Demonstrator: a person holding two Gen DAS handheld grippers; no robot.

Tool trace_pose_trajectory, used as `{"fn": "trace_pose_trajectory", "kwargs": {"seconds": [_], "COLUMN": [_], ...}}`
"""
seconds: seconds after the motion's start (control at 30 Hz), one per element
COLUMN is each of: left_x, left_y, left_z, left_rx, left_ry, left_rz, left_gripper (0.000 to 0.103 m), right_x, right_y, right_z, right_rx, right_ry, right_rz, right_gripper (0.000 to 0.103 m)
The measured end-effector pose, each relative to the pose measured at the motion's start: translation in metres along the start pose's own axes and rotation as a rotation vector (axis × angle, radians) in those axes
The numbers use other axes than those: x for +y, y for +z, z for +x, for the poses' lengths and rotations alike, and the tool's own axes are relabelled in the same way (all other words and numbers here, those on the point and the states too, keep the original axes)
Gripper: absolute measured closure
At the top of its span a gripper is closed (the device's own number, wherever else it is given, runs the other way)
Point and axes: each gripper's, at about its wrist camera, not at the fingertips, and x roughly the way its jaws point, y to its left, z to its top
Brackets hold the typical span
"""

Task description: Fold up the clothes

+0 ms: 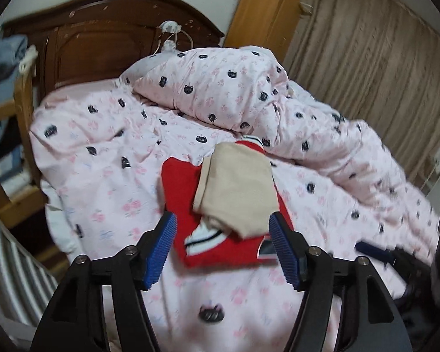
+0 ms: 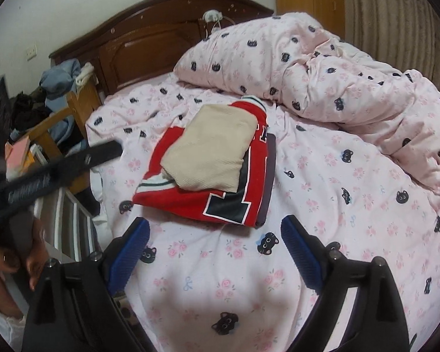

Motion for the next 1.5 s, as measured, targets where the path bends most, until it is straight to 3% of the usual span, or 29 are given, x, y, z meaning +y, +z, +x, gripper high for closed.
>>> {"fn": "trace_pose_trajectory", "kwargs": {"seconds": [0.2, 0.43, 0.77, 1.0, 1.5], "left_x": [-0.009, 0.004, 0.006, 0.01, -0.001], "left_y": [-0.012, -0.016, -0.027, -0.024, -0.028], "left_z": [-0.027, -0.049, -0.07, -0.086, -0.098], "left_rx": [0.039, 0.036, 0.031, 0.003, 0.024], "left_ry": [0.022, 0.062, 0.107, 0.091, 0.084], "left_rz": [0.091, 0.02, 0.034, 0.023, 0.064], "left_gripper": [0.042, 0.042, 0.042, 0.042, 0.042], "right_x": [0.006, 0.016, 0.03, 0.041, 0.049], "right_y": [-0.008, -0.022, -0.033, -0.031, -0.029], "right_z": [-0.025, -0.052, -0.078, -0.092, -0.109], "right_rx": [-0.036, -0.066, -0.087, -0.105, -0.126], "right_ry": [-0.008, -0.055, -0.048, -0.04, -0.034], "right_rz": [0.014, -0.003, -0.022, -0.039, -0.052], "right_gripper": [0.009, 0.006, 0.006, 0.006, 0.006]}}
